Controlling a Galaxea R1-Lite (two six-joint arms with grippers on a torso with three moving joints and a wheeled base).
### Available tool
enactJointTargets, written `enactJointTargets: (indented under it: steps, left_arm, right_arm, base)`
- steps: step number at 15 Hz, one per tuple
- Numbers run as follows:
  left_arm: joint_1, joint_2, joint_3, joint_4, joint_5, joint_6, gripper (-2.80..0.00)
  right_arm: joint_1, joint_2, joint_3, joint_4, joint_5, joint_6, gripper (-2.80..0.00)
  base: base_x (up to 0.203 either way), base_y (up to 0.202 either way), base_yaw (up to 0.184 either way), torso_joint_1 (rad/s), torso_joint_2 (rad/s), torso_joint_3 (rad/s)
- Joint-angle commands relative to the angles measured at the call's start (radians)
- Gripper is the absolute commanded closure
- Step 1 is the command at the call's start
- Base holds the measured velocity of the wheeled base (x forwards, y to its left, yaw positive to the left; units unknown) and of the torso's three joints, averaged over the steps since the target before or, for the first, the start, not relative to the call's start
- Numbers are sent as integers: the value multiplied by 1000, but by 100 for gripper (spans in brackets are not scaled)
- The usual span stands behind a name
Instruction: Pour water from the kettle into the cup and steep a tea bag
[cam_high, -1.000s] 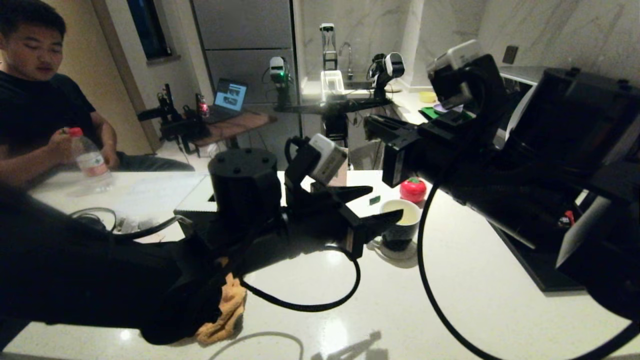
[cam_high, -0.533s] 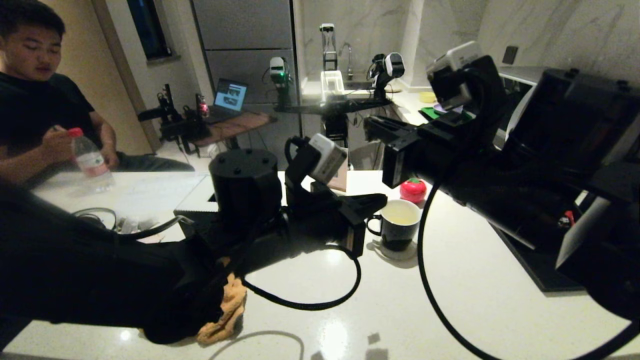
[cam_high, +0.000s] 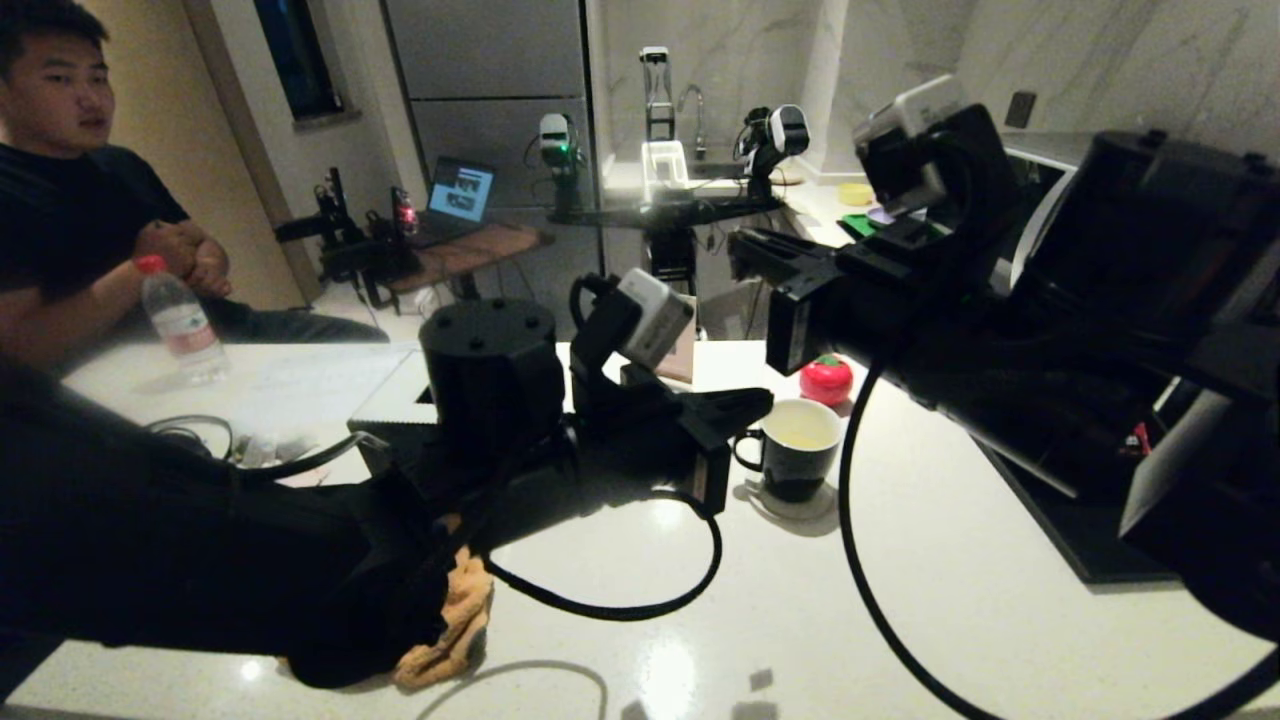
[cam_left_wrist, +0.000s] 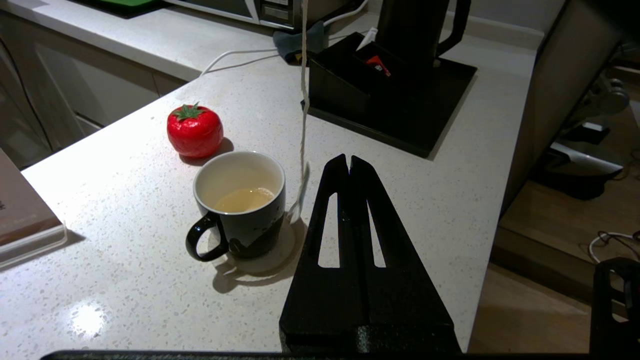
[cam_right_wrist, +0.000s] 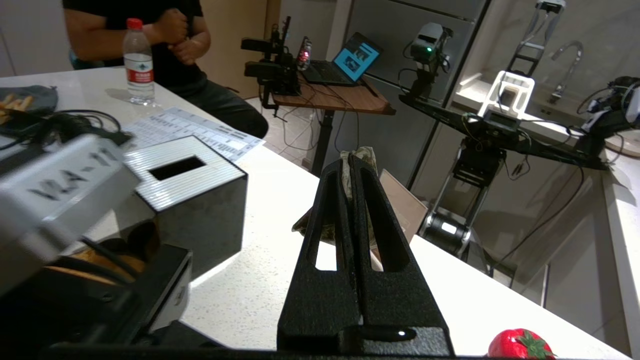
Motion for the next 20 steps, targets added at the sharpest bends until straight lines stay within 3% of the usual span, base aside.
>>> enactJointTargets:
  steps: [1, 8, 9, 13, 17, 20]
  left_arm:
    - [1, 1, 0, -5, 0, 1, 0]
    - [3, -4, 3, -5, -5, 2, 0]
    - [4, -6, 6, -7, -4, 2, -280]
    - [6, -2, 6, -7, -2, 2, -280]
    - [55, 7, 1, -9, -3, 8, -280]
    - [81, 36, -4, -79, -1, 2, -280]
  right_arm:
    - [8, -11, 1, -1, -1, -2, 0]
    - [9, -15, 1, 6, -1, -7, 0]
    - [9, -15, 3, 6, -1, -8, 0]
    - [9, -11, 4, 6, -1, -8, 0]
    - [9, -11, 3, 6, -1, -8, 0]
    - [16, -9, 1, 6, -1, -8, 0]
  base:
    - [0, 0, 0, 0, 0, 0]
    - [0, 0, 0, 0, 0, 0]
    - [0, 0, 0, 0, 0, 0]
    - [0, 0, 0, 0, 0, 0]
    - [0, 0, 0, 0, 0, 0]
    - [0, 0, 0, 0, 0, 0]
